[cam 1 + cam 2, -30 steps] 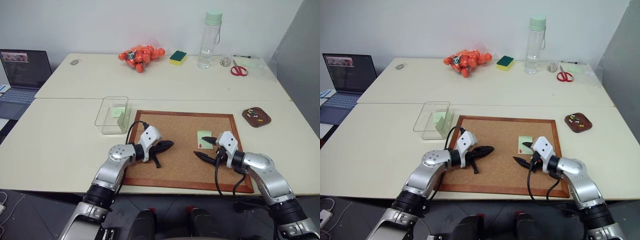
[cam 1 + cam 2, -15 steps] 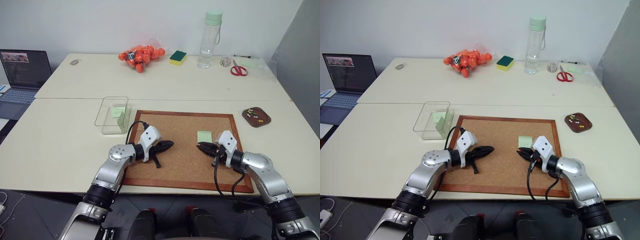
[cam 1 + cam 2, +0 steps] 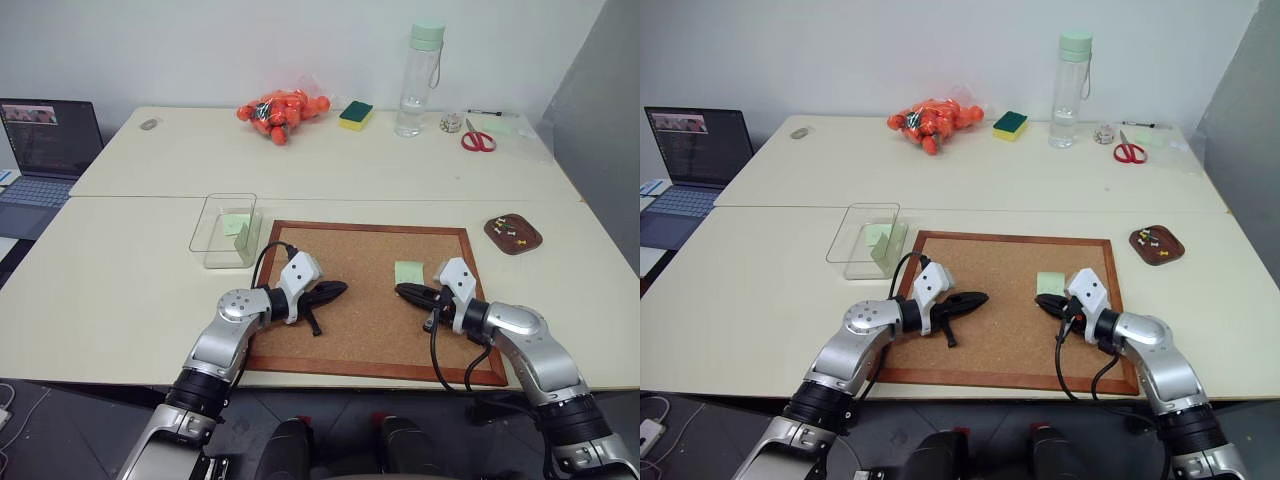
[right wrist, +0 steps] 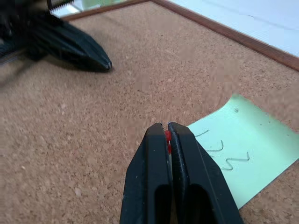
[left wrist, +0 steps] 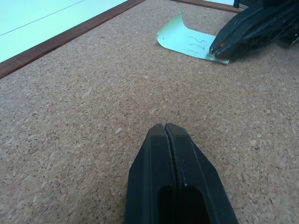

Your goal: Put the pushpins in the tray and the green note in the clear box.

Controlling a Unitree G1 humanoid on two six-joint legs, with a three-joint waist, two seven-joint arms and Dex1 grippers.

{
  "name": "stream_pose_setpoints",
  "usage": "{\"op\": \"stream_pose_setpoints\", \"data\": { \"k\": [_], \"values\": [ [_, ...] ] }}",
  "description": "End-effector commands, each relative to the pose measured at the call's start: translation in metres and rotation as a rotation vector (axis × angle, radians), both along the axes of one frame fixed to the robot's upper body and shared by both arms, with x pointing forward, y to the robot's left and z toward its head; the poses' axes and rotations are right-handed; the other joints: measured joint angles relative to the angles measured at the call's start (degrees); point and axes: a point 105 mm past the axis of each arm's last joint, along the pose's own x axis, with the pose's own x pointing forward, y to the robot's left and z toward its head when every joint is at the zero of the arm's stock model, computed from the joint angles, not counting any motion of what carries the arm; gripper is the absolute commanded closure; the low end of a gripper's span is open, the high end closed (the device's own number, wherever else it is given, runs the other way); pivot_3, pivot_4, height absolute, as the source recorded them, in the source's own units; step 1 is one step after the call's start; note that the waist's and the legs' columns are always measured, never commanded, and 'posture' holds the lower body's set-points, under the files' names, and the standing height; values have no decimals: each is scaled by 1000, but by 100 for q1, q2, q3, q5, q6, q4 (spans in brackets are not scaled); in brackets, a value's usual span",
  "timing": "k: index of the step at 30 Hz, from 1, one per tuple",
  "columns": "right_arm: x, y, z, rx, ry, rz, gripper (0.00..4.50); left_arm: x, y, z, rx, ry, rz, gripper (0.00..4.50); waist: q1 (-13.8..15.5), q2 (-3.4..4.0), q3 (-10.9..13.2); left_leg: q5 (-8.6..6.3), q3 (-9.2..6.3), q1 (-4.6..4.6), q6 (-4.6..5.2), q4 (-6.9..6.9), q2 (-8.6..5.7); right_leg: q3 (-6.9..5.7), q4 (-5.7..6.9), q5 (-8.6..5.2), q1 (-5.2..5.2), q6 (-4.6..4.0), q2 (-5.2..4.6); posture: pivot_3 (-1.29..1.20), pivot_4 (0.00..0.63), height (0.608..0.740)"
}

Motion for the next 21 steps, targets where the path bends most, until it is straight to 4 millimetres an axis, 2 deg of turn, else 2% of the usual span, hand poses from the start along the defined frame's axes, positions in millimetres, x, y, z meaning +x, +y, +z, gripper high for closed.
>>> {"op": "stream_pose_setpoints", "data": {
  "k": [1,9,10,13,14,16,17,21],
  "values": [
    [-1,5,34,44,-92,23,4457,-5,7,-28,62,85,30,4500,-3,-1,0,0,-1,0,0,0,0,-1,0,0,0,0,0,0,150,740],
    [0,5,37,47,-88,16,4457,-3,7,-23,66,45,24,4500,0,-1,0,-1,-2,0,-1,0,0,-2,-1,0,1,-1,0,0,150,740],
    [0,5,38,50,-86,15,4457,0,6,-18,62,4,27,4500,1,-1,0,-1,-2,0,-1,0,0,-2,-1,0,1,-1,0,0,150,740],
    [0,4,42,60,-78,18,4457,14,4,19,-7,-203,57,4500,2,-4,1,-1,-2,0,-1,0,2,-1,-1,0,1,0,-2,0,150,740],
    [0,4,43,62,-75,22,4500,15,4,33,-17,-274,33,4141,0,-9,5,-1,-2,-1,-1,0,2,-1,-2,0,0,0,-2,0,150,740],
    [0,4,44,58,-69,32,4500,14,3,48,5,-374,-20,3805,-1,-28,17,-1,-2,-12,-1,0,1,-3,0,0,-13,0,1,0,150,740],
    [0,5,44,53,-68,39,4500,13,3,51,25,-410,-44,3491,-1,-32,20,-1,-4,-25,-2,1,1,-5,1,1,-24,1,6,0,150,740],
    [-1,6,45,47,-67,55,4500,14,2,61,65,-517,-101,2727,0,-32,20,-4,-10,-41,-6,3,1,-12,-3,-1,-32,-3,8,0,150,740]
  ]
}}
